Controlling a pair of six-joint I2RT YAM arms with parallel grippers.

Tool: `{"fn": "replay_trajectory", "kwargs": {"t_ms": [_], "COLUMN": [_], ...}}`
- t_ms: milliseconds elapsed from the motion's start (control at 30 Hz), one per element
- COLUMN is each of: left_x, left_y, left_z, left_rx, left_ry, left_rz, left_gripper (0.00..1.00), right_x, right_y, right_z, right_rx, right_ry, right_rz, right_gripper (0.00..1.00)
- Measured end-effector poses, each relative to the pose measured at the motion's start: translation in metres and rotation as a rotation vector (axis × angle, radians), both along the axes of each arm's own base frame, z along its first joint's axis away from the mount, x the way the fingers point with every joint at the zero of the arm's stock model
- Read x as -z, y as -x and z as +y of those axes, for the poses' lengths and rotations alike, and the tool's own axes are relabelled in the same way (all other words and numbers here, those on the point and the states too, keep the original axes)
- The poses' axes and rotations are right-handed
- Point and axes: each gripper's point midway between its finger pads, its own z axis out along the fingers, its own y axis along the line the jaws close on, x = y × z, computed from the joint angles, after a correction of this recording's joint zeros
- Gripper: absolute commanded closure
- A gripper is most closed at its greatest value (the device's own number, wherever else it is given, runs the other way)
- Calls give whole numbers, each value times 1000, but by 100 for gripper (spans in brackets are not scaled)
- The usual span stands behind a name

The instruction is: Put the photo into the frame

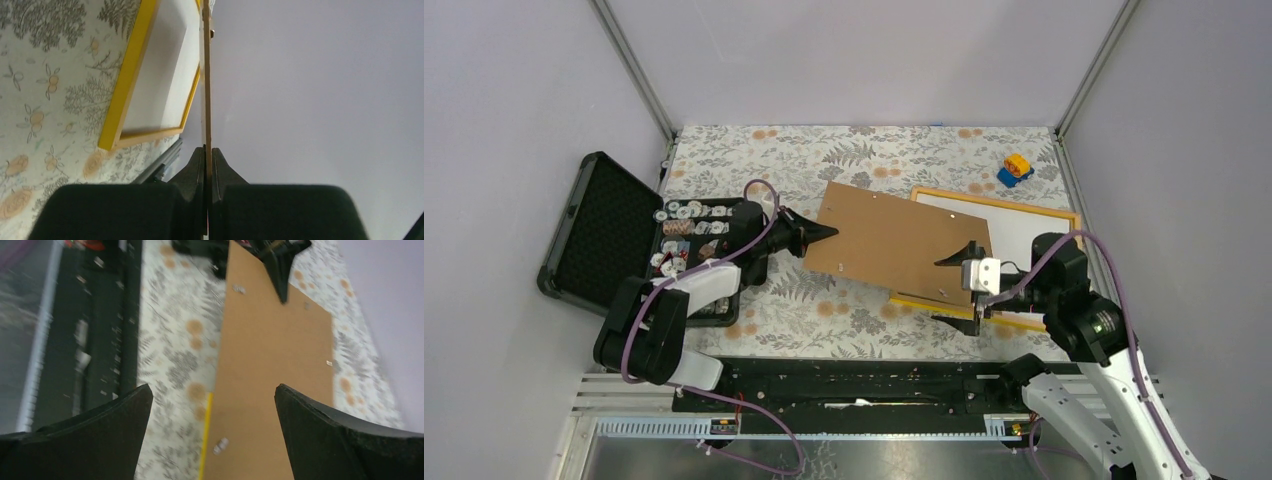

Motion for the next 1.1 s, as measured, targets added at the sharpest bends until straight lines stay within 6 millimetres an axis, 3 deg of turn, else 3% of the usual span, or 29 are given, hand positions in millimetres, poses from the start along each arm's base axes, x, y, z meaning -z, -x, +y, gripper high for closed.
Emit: {"fn": "replay_trajectory", "kwargs": {"t_ms": [133, 267, 367, 500, 633, 833, 1100], "left_x": [-5, 1, 8, 9, 10, -5, 16], "left_y": [-7, -10, -10, -3, 2, -7, -35], "left_z": [-2, -3, -7, -20, -35, -59, -104], "left_rx": [14, 27, 43, 77, 104, 112, 105], "left_ry": [-35, -58, -82, -124, -188, -208, -209], "left_rz": [-79, -96, -116, -191, -277, -365, -314], "left_gripper": [100, 100, 100, 100, 100, 100, 100], "right_x": [-21, -21, -23, -21, -13, 0, -22], "right_y": [16, 17, -11, -71, -108, -121, -119], "right_z": [16, 22, 19, -6, -19, -25, -35], "right_rx": [-59, -25, 184, 676, 931, 1056, 1076], "right_ry": [-101, -134, -183, -292, -350, -380, -440], "right_rz": [193, 363, 457, 615, 698, 765, 705], "right_gripper": [0, 0, 0, 0, 0, 0, 0]}}
